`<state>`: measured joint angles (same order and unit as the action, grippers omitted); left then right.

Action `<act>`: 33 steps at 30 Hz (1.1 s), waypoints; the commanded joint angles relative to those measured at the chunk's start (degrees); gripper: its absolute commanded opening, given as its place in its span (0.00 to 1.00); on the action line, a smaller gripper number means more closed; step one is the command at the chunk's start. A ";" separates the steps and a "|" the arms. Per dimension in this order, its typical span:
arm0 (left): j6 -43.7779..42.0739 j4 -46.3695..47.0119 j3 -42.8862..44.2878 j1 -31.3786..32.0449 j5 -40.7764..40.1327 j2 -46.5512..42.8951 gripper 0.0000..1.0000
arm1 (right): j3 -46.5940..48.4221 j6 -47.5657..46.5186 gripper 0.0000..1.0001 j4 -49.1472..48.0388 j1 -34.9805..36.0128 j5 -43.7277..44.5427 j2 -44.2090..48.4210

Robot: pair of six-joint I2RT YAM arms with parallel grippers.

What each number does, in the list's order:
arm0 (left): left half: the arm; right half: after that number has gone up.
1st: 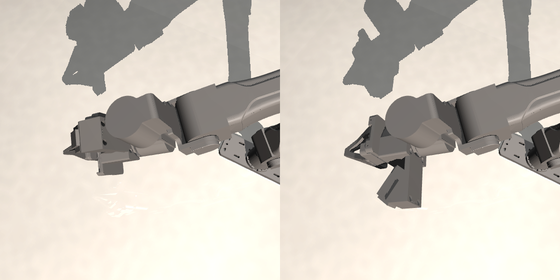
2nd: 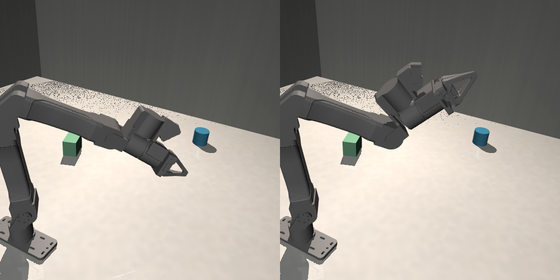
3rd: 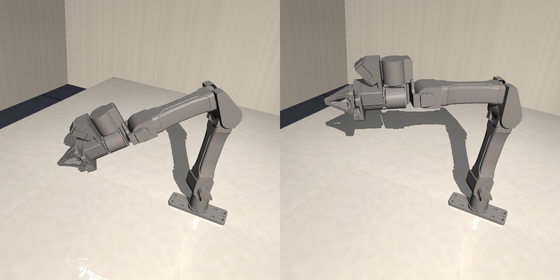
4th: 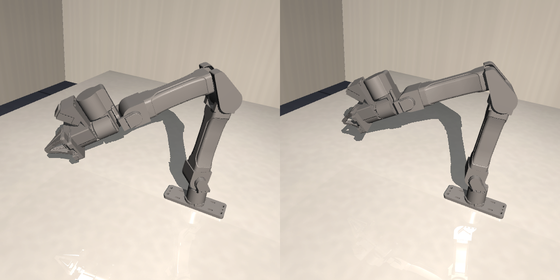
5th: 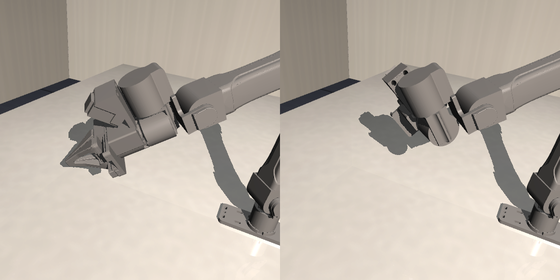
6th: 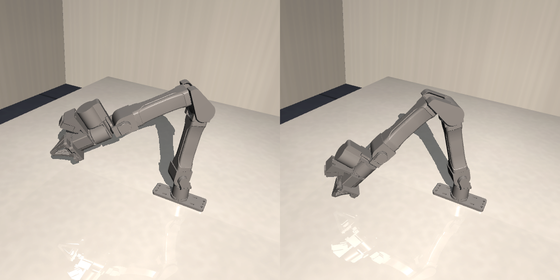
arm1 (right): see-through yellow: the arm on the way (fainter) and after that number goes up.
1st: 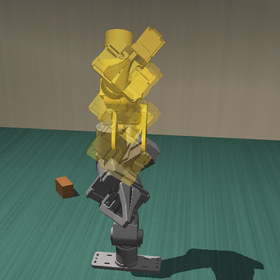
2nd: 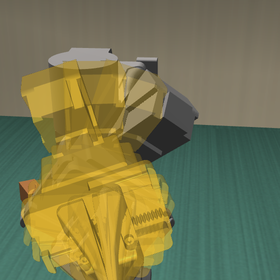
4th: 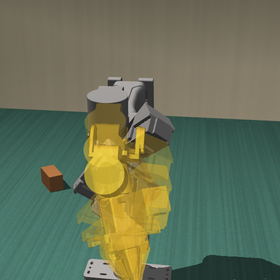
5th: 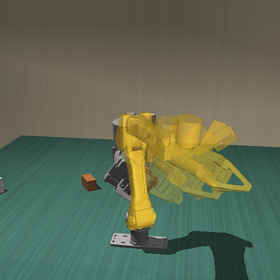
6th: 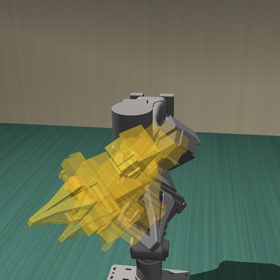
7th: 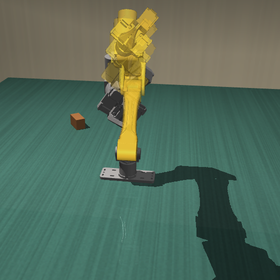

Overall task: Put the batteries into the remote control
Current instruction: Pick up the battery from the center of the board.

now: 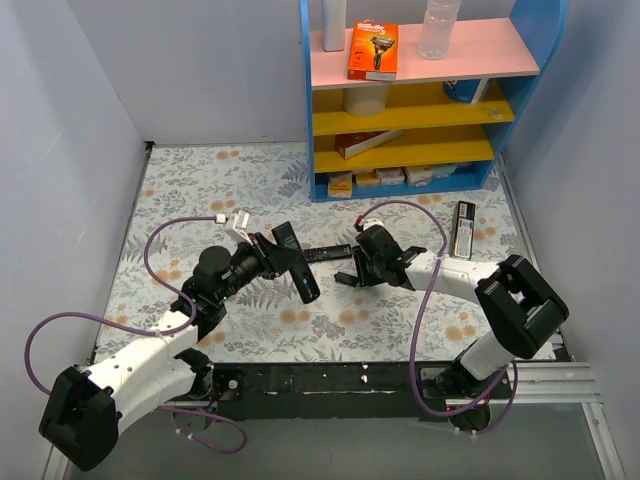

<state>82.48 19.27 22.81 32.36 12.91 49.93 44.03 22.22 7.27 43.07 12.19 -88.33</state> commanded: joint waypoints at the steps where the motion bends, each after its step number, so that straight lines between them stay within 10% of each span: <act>1: -0.39 -0.02 1.89 -0.37 0.72 -1.77 0.00 | 2.20 0.81 0.43 -1.20 1.05 4.33 -2.28; 10: -0.48 0.59 1.71 -0.45 0.63 -1.86 0.00 | 1.50 -0.68 0.34 1.95 3.16 6.09 -2.55; 18: 1.90 5.60 -0.31 -0.37 1.59 -0.72 0.00 | -1.14 -3.32 0.02 5.56 4.13 7.15 3.60; 33: 6.38 27.22 -4.79 -0.45 3.00 9.03 0.00 | 13.88 -8.07 0.01 23.31 8.16 -7.70 20.30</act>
<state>87.70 36.69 18.09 32.32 15.05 56.82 51.86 14.81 25.26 48.84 10.17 -70.83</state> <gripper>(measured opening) 0.171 0.044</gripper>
